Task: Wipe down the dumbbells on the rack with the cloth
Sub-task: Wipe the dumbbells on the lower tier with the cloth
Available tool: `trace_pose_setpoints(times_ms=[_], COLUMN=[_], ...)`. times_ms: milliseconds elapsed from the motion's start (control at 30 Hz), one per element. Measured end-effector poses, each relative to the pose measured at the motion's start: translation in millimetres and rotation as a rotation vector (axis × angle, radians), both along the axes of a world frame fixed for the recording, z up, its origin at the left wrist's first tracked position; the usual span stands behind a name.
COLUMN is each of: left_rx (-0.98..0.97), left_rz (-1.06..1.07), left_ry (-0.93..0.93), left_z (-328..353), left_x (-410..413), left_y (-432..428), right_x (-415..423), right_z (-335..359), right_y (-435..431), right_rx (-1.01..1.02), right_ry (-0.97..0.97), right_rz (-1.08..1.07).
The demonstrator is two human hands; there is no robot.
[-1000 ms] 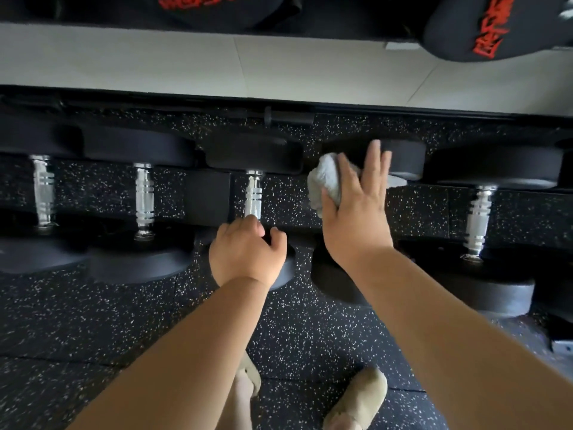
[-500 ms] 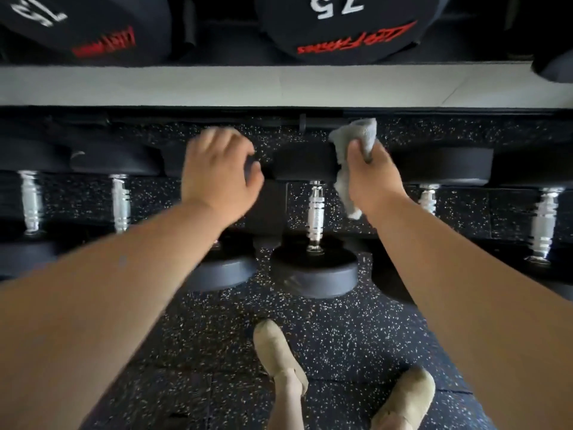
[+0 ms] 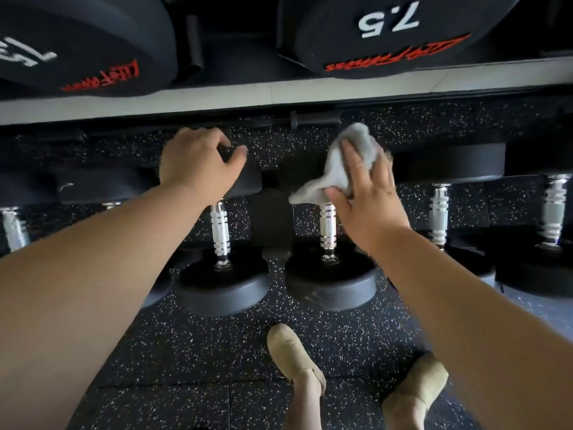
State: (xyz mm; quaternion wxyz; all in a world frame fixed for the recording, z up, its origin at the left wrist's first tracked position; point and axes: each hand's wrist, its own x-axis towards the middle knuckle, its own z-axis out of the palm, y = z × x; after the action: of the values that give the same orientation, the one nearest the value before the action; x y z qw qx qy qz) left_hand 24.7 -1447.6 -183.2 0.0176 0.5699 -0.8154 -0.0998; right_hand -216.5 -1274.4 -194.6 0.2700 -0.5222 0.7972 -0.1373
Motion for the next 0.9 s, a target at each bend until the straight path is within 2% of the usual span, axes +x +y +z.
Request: trace_pose_setpoints(times_ms=[67, 133, 167, 300, 400, 467, 567, 633, 700, 800, 900], left_rx=[-0.005, -0.075, -0.106, -0.128, -0.113, -0.102, -0.115, -0.117, -0.115, -0.111, -0.113], left_rz=[0.060, 0.036, 0.025, 0.019, 0.032, 0.037, 0.040, 0.039, 0.028, 0.023, 0.018], left_ry=[0.032, 0.038, 0.034, 0.017, 0.050, 0.071, 0.090, 0.092, 0.093, 0.089, 0.090], left_z=[-2, -5, -5, -7, -5, -6, -8, -9, -7, -6, -6], left_x=[-3, -4, -4, -2, -3, -3, -2, -1, -1, -1, -1], left_y=[-2, 0, 1, 0, 1, 2, 2, 3, 5, 5, 6], right_x=[-5, 4, 12, 43, 26, 8, -4, 0, 10, 24, 6], right_z=[6, 10, 10, 8, 5, 1, 1, 2, 3, 5, -3], right_y=[-2, -13, -22, -44, -36, -22, -9, -16, -31, -43, -35], right_rx=[0.089, 0.087, 0.080, 0.014, -0.102, -0.085, -0.018, -0.028, -0.004, -0.011, -0.056], right_ry=[-0.239, -0.270, -0.207, 0.301, 0.348, 0.230, -0.182, -0.272, -0.180, 0.091, 0.080], right_rz=[-0.215, -0.335, -0.323, -0.001, 0.106, 0.046, -0.214, -0.321, -0.321, -0.187, -0.089])
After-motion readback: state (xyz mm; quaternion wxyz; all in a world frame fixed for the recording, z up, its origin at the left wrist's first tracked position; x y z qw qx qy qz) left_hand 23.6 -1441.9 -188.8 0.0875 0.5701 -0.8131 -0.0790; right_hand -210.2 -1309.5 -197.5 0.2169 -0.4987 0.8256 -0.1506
